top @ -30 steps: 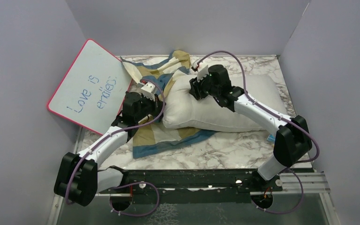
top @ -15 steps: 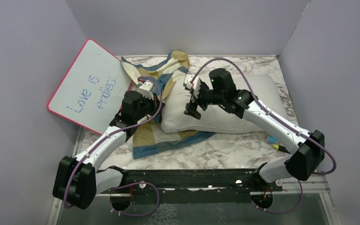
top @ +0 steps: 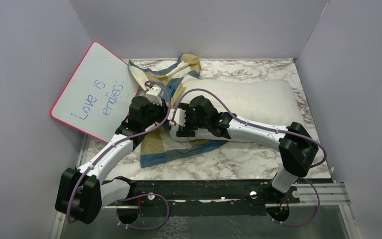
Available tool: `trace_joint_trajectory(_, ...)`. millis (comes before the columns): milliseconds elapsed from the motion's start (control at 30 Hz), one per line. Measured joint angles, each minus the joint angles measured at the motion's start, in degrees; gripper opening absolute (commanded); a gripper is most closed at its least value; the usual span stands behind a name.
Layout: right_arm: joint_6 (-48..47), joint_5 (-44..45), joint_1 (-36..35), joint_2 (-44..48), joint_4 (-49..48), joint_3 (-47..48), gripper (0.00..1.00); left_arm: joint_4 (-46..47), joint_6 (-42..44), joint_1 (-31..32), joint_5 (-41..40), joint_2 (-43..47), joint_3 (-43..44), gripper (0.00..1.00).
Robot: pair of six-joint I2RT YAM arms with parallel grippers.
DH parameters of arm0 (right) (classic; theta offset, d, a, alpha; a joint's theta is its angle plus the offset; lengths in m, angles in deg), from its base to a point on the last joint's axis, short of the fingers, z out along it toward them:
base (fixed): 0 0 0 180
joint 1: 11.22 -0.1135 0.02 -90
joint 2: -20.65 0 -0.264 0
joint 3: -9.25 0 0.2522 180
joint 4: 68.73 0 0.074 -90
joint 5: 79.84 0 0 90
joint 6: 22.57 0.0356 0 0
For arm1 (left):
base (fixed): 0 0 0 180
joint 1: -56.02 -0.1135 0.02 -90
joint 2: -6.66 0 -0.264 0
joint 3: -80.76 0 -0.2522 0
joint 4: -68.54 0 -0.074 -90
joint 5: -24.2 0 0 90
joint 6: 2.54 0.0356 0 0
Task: Put the pillow into the pillowcase
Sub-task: Stuff the pillow into the pillowcase.
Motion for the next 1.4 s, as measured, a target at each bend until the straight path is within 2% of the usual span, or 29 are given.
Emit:
trace_joint_trajectory(67, -0.4, 0.7, 0.0, -0.9, -2.3, -0.7, 0.37, -0.2, -0.5, 0.0, -0.2, 0.0, 0.1, 0.0)
trace_joint_trajectory(100, -0.1, 1.2, 0.2, -1.0, -3.5, -1.2, 0.26, -0.6, -0.7, 0.0, -0.2, 0.0, 0.4, 0.0)
trace_joint_trajectory(200, 2.0, 2.2, 0.8, -1.0, -7.5, -2.2, 0.04, -1.5, -1.7, 0.0, -0.1, 0.0, 1.2, 0.0)
trace_joint_trajectory(233, 3.2, 2.6, 1.1, -1.1, -8.9, -2.5, 0.01, -1.5, -2.4, 0.0, 0.3, 0.0, 1.4, 0.0)
trace_joint_trajectory(633, 29.9, 3.7, 4.7, -3.8, -18.7, -2.6, 0.01, -1.1, -6.8, 0.0, 2.2, 0.4, 1.4, 0.0)
trace_joint_trajectory(967, 47.4, 9.5, 6.4, -7.6, -20.0, 1.9, 0.01, 2.4, -9.7, -0.1, 4.9, 0.4, 1.4, 0.0)
trace_joint_trajectory(1133, 54.5, 12.9, 8.0, -7.6, -21.9, 1.9, 0.0, 2.0, -9.1, -0.1, 5.3, 0.6, 1.4, 0.12)
trace_joint_trajectory(1300, 57.7, 17.1, 10.9, -7.3, -27.3, 0.3, 0.01, -0.4, -6.6, 0.0, 5.7, 2.7, 1.4, 0.41)
trace_joint_trajectory(1400, 58.6, 18.2, 12.3, -7.2, -29.0, -0.7, 0.01, -1.3, -4.3, 0.0, 4.6, 3.5, 1.3, 0.53)
